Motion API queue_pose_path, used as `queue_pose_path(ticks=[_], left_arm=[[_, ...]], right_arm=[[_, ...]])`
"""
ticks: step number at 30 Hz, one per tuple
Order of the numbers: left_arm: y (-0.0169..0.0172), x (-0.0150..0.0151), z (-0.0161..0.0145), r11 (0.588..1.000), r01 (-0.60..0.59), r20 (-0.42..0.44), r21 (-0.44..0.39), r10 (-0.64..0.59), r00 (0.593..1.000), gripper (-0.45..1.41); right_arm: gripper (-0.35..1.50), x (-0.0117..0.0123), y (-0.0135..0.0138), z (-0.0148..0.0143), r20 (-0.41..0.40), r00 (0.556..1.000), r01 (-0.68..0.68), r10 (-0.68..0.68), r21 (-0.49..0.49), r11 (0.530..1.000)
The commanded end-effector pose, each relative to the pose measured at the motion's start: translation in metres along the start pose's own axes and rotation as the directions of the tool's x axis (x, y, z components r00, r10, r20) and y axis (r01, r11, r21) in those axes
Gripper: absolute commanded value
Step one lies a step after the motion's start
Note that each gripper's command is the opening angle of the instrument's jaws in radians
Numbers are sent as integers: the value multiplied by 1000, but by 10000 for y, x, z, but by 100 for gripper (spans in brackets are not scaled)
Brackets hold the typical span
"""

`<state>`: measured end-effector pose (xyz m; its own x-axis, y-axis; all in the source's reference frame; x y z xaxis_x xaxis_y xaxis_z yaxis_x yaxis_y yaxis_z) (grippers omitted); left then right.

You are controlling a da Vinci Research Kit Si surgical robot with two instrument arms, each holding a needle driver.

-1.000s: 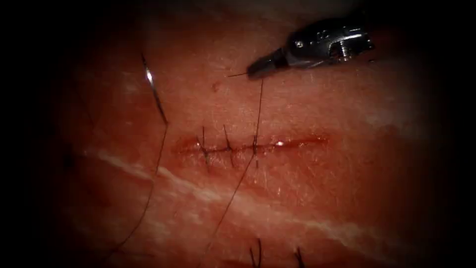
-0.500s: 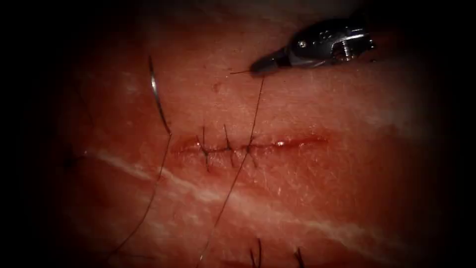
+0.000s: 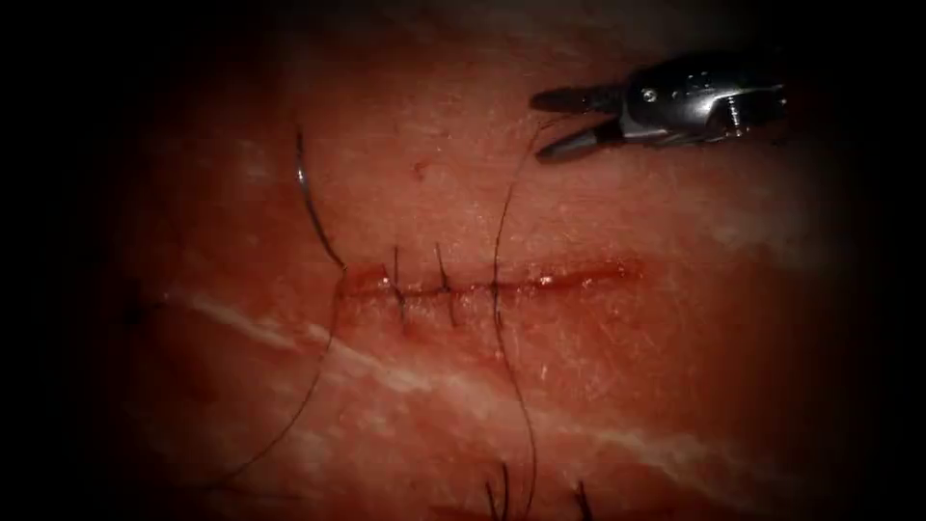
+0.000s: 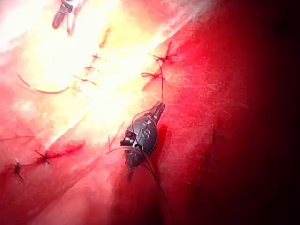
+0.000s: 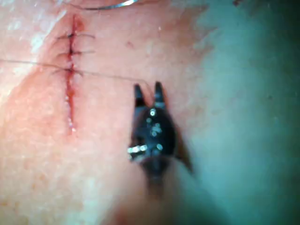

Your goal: Wound Closure

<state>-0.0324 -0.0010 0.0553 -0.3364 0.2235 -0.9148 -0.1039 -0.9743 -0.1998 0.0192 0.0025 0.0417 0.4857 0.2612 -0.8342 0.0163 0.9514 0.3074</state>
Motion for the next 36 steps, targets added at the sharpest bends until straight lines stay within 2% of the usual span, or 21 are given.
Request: queue_pose_path(ticks=[1,4,6,10,13,16,20,22,25,30,36], left_arm=[[-8,6,6,1000,-12,-12,2,12,1000,-45],[-43,28,2,999,-41,-23,19,42,999,-45],[-63,37,1,998,-52,-24,26,53,998,-45],[-107,50,-7,996,-72,-27,56,74,997,-45],[-141,56,-13,993,-82,-30,82,85,996,-45],[-172,58,-13,991,-91,-30,101,95,995,-45],[-201,52,-4,990,-87,-23,112,90,996,-45],[-214,44,4,989,-85,-20,118,88,996,-45],[-224,30,16,988,-88,-16,126,90,996,-45],[-230,6,25,986,-104,-11,132,107,994,-45],[-235,0,21,986,-104,-10,132,107,994,-45]], right_arm=[[94,-9,-21,-14,-2,1000,-26,26,-20,999],[108,-7,-40,-40,-40,997,-71,68,-73,995],[109,-2,-51,-57,-82,992,-101,93,-94,990],[98,15,-76,-92,-152,985,-107,84,-147,983],[73,27,-96,-106,-185,980,-107,80,-140,984],[69,38,-115,-112,-218,973,-111,78,-144,983],[69,50,-132,-99,-264,961,-122,76,-163,979],[62,52,-137,-85,-271,960,-121,72,-166,979],[42,51,-142,-60,-279,958,-113,62,-169,979],[12,43,-141,-24,-273,961,-106,49,-200,974],[5,25,-134,-6,-265,964,-98,38,-218,971]])
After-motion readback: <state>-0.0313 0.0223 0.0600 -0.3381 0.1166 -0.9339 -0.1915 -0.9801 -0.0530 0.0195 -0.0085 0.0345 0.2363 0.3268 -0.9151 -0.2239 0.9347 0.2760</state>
